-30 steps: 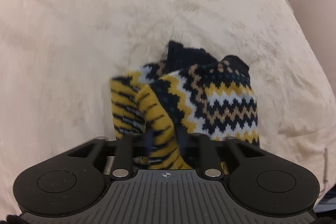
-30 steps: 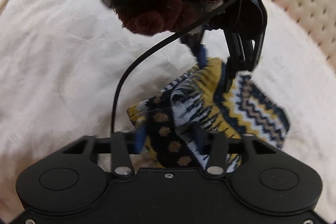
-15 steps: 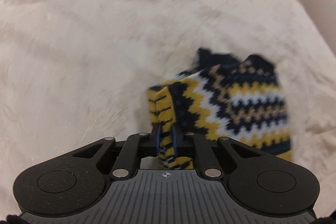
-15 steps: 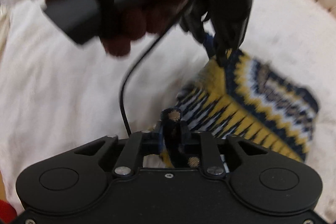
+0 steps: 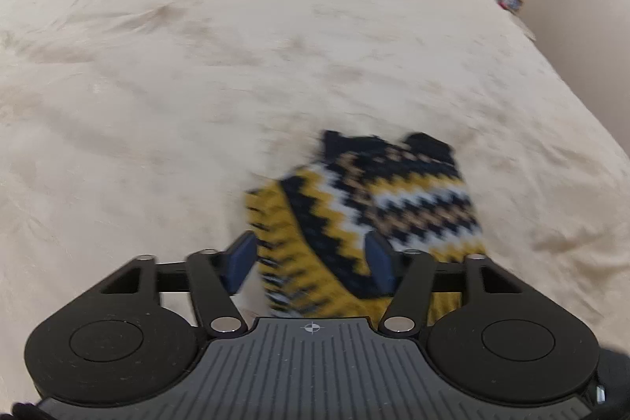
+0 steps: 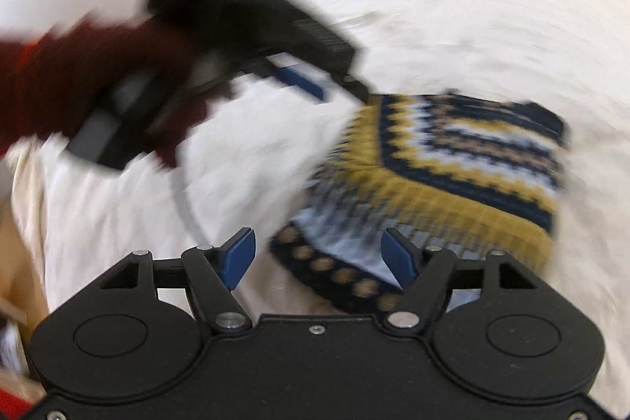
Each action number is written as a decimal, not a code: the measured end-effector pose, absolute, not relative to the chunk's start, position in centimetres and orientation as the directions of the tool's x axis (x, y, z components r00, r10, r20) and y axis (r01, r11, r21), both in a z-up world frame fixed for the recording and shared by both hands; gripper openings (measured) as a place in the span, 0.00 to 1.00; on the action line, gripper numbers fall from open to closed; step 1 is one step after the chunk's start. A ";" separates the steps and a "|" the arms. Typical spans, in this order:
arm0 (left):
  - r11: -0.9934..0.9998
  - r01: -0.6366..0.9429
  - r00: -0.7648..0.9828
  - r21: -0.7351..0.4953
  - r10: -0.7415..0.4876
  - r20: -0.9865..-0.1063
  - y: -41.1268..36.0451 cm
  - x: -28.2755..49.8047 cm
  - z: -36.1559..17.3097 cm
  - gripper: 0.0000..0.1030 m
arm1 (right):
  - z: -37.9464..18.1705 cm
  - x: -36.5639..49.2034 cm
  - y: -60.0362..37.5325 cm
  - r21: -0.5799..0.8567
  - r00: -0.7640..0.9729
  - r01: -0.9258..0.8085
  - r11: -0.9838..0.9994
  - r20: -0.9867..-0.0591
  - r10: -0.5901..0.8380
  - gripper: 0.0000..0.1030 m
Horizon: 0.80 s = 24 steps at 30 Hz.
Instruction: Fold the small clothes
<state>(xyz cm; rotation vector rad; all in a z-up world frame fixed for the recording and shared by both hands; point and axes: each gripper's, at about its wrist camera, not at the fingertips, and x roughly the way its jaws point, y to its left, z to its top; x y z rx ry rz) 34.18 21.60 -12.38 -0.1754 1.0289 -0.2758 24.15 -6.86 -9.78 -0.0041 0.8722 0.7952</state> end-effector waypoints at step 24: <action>0.948 0.217 0.396 -0.231 -0.302 -0.867 17.8 31.1 -17.7 0.61 | -16.1 41.3 -11.7 0.318 0.464 -0.234 0.919 -0.794 0.393 0.72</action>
